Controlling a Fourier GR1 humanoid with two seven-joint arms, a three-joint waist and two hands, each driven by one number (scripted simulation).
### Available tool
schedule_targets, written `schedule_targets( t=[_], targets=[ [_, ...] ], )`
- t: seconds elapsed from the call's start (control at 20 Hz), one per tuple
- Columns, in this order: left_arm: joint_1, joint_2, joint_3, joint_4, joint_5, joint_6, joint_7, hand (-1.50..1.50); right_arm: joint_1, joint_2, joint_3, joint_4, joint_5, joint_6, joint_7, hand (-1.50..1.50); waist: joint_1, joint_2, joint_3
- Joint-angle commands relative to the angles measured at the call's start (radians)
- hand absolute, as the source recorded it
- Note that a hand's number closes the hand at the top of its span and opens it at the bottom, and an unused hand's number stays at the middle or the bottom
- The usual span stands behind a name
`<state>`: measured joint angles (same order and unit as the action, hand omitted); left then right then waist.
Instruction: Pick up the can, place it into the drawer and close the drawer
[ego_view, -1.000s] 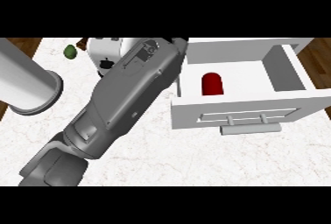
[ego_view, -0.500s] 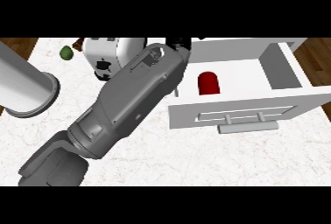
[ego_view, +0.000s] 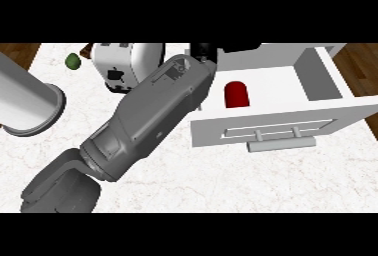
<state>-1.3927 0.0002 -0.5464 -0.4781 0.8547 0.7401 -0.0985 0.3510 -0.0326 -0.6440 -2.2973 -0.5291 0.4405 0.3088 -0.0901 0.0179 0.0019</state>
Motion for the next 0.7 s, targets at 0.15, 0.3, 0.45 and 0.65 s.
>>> schedule_targets(
  t=[0.15,0.3,0.45,0.65],
  targets=[
    [0.021,0.0,-0.037,0.027,0.058,0.027,-0.062,-1.5,-0.021,-0.018,-0.01,-0.015,-0.015,-0.025,0.026,-1.5,0.0,0.002,0.0],
    [0.002,0.0,-0.058,0.02,0.093,0.033,-0.052,-1.5,-0.057,-0.001,0.015,0.016,0.04,-0.029,0.005,-1.5,-0.009,0.008,0.0],
    [0.034,0.0,-0.056,0.024,0.11,0.032,-0.106,-1.5,-0.027,-0.006,0.002,0.004,-0.01,0.004,0.0,-1.5,-0.003,0.002,0.0],
    [0.005,0.0,-0.053,0.01,0.137,0.066,-0.118,-1.5,-0.062,-0.053,-0.037,-0.04,0.115,0.049,-0.104,-1.5,-0.013,0.002,0.0]
  ],
)
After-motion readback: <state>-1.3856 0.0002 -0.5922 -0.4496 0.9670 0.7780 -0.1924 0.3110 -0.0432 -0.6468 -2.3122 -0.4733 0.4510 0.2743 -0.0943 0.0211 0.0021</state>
